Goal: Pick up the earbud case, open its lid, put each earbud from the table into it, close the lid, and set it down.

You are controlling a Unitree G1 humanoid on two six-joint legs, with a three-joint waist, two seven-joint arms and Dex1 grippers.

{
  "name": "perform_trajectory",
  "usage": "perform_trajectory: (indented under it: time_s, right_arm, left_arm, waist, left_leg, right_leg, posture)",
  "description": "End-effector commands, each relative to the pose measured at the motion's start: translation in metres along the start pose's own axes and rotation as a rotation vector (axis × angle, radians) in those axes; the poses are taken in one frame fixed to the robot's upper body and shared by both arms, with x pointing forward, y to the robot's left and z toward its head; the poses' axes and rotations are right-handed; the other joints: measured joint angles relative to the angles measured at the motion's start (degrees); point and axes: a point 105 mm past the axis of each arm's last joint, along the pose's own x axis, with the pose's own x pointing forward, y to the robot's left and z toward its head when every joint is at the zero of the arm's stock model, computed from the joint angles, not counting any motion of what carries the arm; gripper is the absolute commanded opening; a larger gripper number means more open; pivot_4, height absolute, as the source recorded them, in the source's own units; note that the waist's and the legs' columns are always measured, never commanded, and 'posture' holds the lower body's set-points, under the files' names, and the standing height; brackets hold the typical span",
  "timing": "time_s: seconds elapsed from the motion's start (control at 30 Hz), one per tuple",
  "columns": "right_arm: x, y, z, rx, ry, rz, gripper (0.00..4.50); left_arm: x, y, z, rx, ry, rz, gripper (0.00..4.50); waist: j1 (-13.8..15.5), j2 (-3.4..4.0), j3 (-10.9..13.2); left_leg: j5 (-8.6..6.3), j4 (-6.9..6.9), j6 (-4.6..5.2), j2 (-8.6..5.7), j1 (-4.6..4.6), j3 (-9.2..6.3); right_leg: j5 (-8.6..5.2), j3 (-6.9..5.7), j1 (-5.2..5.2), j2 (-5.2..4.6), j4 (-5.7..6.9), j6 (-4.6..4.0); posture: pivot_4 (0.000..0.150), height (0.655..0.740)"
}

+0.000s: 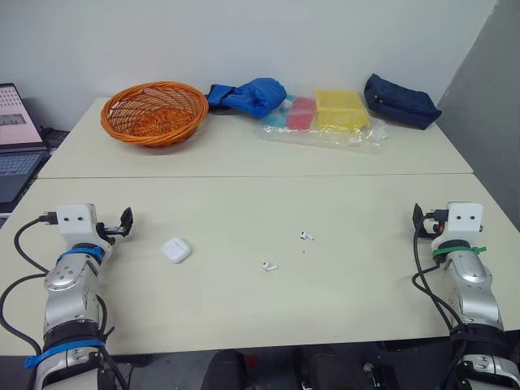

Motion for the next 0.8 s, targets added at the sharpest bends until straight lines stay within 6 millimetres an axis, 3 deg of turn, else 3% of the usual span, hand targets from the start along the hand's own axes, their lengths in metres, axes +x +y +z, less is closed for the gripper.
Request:
perform_trajectory:
  time_s: [0.03,0.1,0.2,0.23,0.57,0.8]
  right_arm:
    - [0.004,-0.004,0.014,-0.034,-0.042,-0.003,4.50]
    - [0.005,-0.006,0.012,-0.054,-0.024,-0.019,4.50]
    - [0.005,-0.009,0.012,0.011,-0.030,-0.043,4.50]
    - [0.005,-0.010,0.011,0.024,-0.024,-0.049,4.50]
    - [0.004,-0.017,0.012,-0.015,-0.028,-0.051,4.50]
    - [0.007,-0.015,0.022,-0.034,-0.051,-0.001,4.50]
  left_arm:
    - [0.000,0.007,0.011,0.020,-0.039,0.025,4.48]
    - [-0.001,0.005,0.010,0.021,-0.033,0.020,4.48]
    - [-0.001,0.004,0.015,0.024,-0.048,0.007,4.48]
    - [0.000,0.005,0.017,0.024,-0.053,0.010,4.48]
    - [-0.002,0.006,0.018,0.052,-0.045,-0.024,4.48]
    - [-0.002,-0.011,0.031,0.096,-0.060,-0.212,4.48]
  waist:
    - [-0.01,0.01,0.00]
    - [-0.42,0.09,0.05]
    - [-1.16,0.29,0.18]
    - [-0.81,0.31,0.19]
    - [1.39,0.41,0.25]
    - [1.40,0.42,0.25]
  left_leg:
    - [0.00,0.00,0.00,0.00,0.00,0.00]
    - [0.00,-0.01,0.01,-0.08,-0.06,-0.26]
    - [0.24,-0.02,0.34,-1.09,-0.14,-3.28]
    - [0.32,0.04,0.39,-1.11,-0.06,-3.49]
    - [0.32,-0.11,0.32,-0.88,0.00,-2.70]
    - [0.32,-0.11,0.31,-0.85,0.02,-2.65]
  right_leg:
    - [0.00,0.00,0.00,0.00,0.00,0.00]
    - [0.00,-0.24,0.11,-0.24,-0.02,0.00]
    - [-0.46,-2.79,1.37,-1.65,-0.07,-0.32]
    - [-0.60,-3.27,1.51,-1.71,-0.10,-0.24]
    - [-1.05,-3.17,1.68,-1.67,-0.08,-0.33]
    - [-1.07,-3.14,1.67,-1.69,-0.08,-0.30]
  posture:
    - [0.150,0.7400]
    - [0.150,0.7400]
    - [0.150,0.7400]
    - [0.150,0.7400]
    - [0.150,0.7400]
    - [0.150,0.7400]
